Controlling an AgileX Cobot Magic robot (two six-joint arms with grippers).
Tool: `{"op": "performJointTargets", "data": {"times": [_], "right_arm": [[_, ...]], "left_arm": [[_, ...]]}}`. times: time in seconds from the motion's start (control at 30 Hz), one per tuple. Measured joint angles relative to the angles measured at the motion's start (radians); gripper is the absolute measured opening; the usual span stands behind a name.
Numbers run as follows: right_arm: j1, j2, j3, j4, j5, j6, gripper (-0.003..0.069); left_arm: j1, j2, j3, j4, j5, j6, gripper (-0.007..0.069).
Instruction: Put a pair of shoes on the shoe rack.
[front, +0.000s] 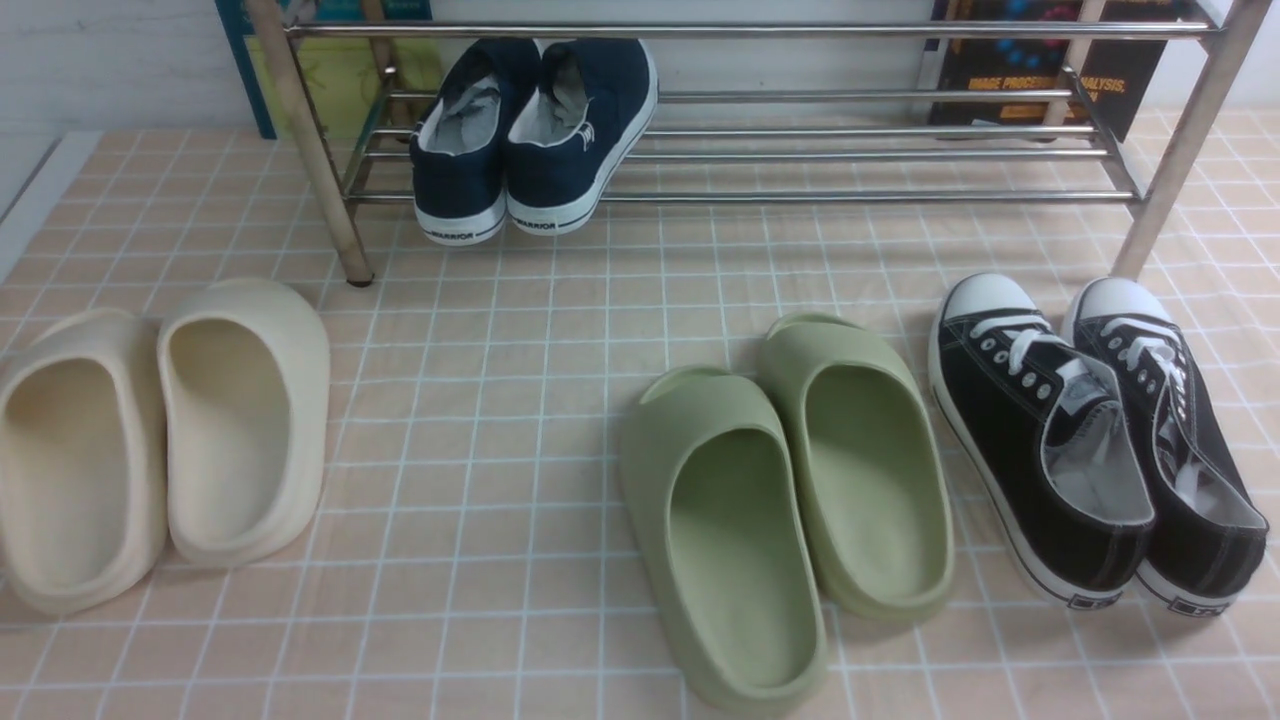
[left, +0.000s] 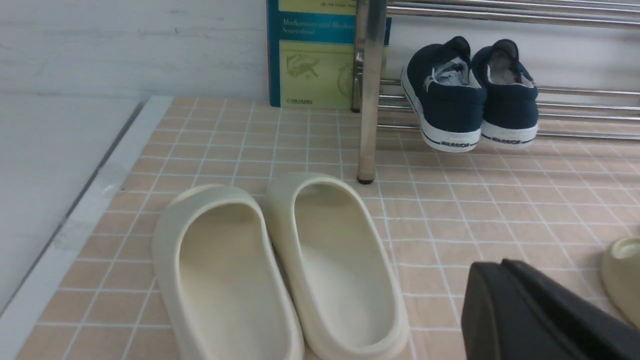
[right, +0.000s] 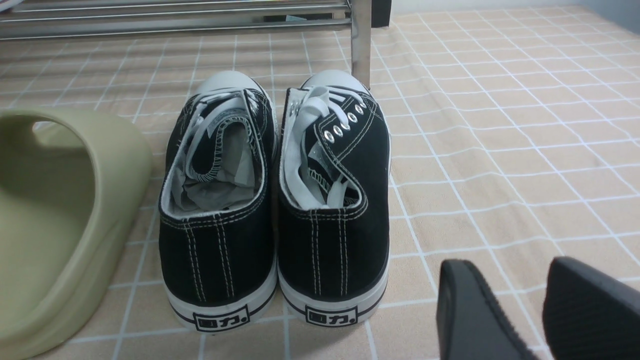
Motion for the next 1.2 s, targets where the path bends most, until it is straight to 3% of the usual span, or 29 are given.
{"op": "performJointTargets", "data": {"times": [0.13, 0.37, 0.57, 0.83, 1.2], "right_arm": [[0.0, 0.0, 0.0, 0.0, 0.0, 0.0, 0.0243], [0.0, 0.0, 0.0, 0.0, 0.002, 0.0, 0.0243], [0.0, 0.0, 0.0, 0.0, 0.001, 0.0, 0.0243], [0.0, 0.0, 0.0, 0.0, 0.001, 0.0, 0.0243], [0.0, 0.0, 0.0, 0.0, 0.001, 0.0, 0.0243]], "left_arm": [[0.08, -0.019, 0.15, -0.034, -0.147, 0.106, 0.0002], [0.122, -0.091, 0.315, 0.01, -0.133, 0.017, 0.0002], [0.158, -0.092, 0.318, 0.019, -0.03, -0.018, 0.0004], [0.158, -0.092, 0.317, 0.021, -0.024, 0.055, 0.0005], [0.134, -0.092, 0.316, 0.019, -0.022, 0.057, 0.0005]]}}
